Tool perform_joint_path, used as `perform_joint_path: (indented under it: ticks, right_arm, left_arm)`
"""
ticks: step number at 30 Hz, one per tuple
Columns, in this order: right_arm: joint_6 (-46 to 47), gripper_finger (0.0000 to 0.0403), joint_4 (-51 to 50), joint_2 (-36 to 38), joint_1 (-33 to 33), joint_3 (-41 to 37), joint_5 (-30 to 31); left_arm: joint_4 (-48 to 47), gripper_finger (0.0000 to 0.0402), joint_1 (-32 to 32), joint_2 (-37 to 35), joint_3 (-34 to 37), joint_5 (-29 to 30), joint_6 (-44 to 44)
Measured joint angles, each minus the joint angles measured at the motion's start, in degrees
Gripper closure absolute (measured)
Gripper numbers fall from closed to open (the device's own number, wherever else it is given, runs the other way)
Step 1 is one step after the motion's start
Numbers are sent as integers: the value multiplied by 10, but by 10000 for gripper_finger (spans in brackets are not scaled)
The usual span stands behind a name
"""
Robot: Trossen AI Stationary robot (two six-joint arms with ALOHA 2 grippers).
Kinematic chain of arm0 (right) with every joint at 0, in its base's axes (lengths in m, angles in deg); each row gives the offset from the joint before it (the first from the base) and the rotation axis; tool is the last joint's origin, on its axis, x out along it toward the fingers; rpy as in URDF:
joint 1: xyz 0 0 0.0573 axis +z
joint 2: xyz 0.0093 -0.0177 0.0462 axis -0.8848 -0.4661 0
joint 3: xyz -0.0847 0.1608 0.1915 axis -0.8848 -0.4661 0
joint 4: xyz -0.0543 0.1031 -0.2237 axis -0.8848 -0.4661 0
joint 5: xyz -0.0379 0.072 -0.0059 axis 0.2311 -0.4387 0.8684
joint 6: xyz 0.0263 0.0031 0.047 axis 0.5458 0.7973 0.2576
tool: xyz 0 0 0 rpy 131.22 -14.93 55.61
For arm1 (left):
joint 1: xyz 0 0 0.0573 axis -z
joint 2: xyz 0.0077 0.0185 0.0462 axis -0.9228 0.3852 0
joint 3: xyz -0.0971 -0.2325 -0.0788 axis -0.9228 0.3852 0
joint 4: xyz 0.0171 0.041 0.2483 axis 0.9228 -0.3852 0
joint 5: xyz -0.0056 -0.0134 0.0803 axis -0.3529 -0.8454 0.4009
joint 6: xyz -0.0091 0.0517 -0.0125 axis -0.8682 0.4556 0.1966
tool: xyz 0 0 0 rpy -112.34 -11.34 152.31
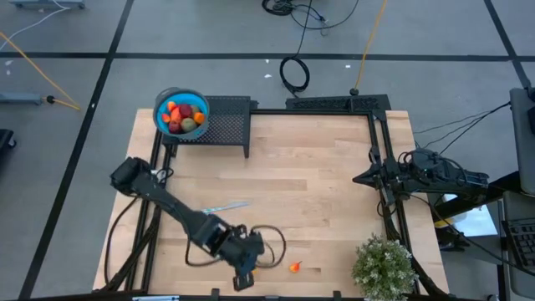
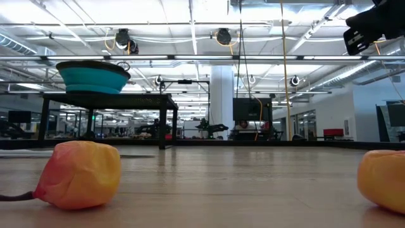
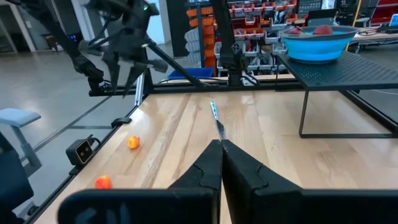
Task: Pick & Place Fruit
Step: Put the peach into the blue strainer bowl on the shelf
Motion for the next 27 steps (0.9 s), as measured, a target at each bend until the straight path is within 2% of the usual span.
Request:
perform_joint_path:
  ticks: [6,11,17,27]
  right_arm:
    - [0,403,0,0,0,0,0]
    - [0,403,0,0,0,0,0]
    - [0,403,0,0,0,0,0]
    - [0,403,0,0,0,0,0]
  left_arm:
    - [9,305,30,32,0,39,44]
    - [13,305,37,55,0,77,126]
    - [8,305,36,84,0,47,220]
    - [-9,295,31,100,0,35,223]
